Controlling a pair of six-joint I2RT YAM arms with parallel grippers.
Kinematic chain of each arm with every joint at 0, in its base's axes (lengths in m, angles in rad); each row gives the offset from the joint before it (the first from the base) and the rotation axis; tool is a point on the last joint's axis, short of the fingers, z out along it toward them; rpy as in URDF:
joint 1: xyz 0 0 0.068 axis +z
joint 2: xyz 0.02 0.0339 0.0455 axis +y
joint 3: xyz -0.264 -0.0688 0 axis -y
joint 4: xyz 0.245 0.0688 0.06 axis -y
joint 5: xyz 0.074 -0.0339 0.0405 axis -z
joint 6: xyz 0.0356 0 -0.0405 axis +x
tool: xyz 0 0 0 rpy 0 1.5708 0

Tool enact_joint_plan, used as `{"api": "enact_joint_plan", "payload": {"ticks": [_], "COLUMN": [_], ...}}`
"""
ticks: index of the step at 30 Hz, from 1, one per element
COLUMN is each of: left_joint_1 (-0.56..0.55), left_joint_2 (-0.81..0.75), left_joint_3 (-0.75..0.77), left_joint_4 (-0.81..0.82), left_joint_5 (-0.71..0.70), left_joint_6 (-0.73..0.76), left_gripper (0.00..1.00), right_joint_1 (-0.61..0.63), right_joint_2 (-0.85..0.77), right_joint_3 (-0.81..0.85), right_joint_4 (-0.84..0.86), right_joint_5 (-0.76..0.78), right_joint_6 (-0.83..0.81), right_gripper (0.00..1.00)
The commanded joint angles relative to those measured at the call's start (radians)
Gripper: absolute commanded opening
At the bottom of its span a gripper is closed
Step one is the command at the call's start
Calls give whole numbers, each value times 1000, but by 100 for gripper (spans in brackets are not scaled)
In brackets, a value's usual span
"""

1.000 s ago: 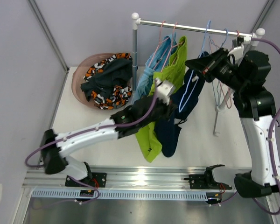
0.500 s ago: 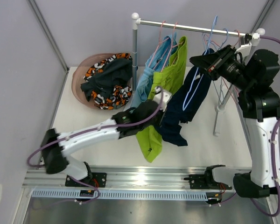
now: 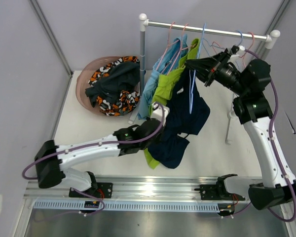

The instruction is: Remove the shorts from the hanger

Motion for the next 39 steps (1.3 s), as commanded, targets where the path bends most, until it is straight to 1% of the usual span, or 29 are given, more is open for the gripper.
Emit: {"api": "enact_joint_plan", "payload": {"ticks": [1,3,4,6,10,11,12,14,15,16,17,18,19,20,21,22,23,24,25,28,29,31,32,33,34,35,36,37,39], "left_joint_1": [15,28,28,28,25,12,3,-29,-43,-55,-72,-74,-75,-75,-75,-75,-72,-69,-61,36,122,207,285,325,359,423,455,516,575], "left_joint_2": [90,187,234,261,247,226,165,85,-7,-56,-102,-180,-210,-233,-251,-277,-285,-290,-294,-285,-275,-259,-229,-207,-177,-143,-62,-16,111], "left_joint_3": [144,235,253,289,234,203,183,145,146,154,164,180,253,285,352,390,490,522,548,660,705,791,818,867,935,971,1103,1153,1253], "left_joint_4": [50,26,10,-5,-3,-4,-4,-66,-95,-123,-188,-227,-273,-363,-402,-433,-476,-484,-485,-470,-459,-439,-421,-415,-415,-422,-431,-454,-465], "left_joint_5": [-30,-17,-13,-1,24,21,4,-17,-45,-54,-65,-86,-105,-132,-166,-227,-253,-279,-313,-333,-277,-220,-167,-143,-120,-81,-59,-36,21], "left_joint_6": [-3,5,4,-2,-28,-38,-39,-55,-55,-52,-36,-26,-4,11,33,86,115,151,225,309,345,394,407,425,447,458,467,476,481], "left_gripper": [0,0,0,0,0,0,0,0,0,0,0,0,0,0,0,0,0,0,0,0,0,0,0,0,0,0,0,0,0], "right_joint_1": [18,20,15,15,17,17,17,5,-3,-15,-43,-60,-74,-103,-114,-124,-144,-152,-158,-187,-193,-209,-212,-218,-219,-219,-219,-219,-219], "right_joint_2": [-114,-138,-138,-120,-69,-60,-51,-28,-19,-2,4,12,26,33,41,49,67,78,89,127,136,161,170,184,190,199,208,210,208], "right_joint_3": [-23,2,23,23,65,72,74,63,57,51,36,31,28,26,26,26,26,31,32,45,46,43,42,42,39,33,28,13,-9], "right_joint_4": [220,141,115,140,145,133,131,134,139,143,143,143,137,134,128,128,131,134,148,162,163,165,166,166,171,173,179,185,196], "right_joint_5": [23,49,58,50,21,12,9,-6,-16,-23,-32,-42,-45,-46,-46,-48,-51,-57,-59,-66,-69,-74,-75,-80,-82,-83,-91,-94,-95], "right_joint_6": [171,125,120,148,128,117,91,73,68,51,42,33,7,-4,-19,-33,-39,-42,-44,-50,-55,-61,-64,-70,-70,-72,-70,-69,-68], "right_gripper": [0,0,0,0,0,0,0,0,0,0,0,0,0,0,0,0,0,0,0,0,0,0,0,0,0,0,0,0,0]}}
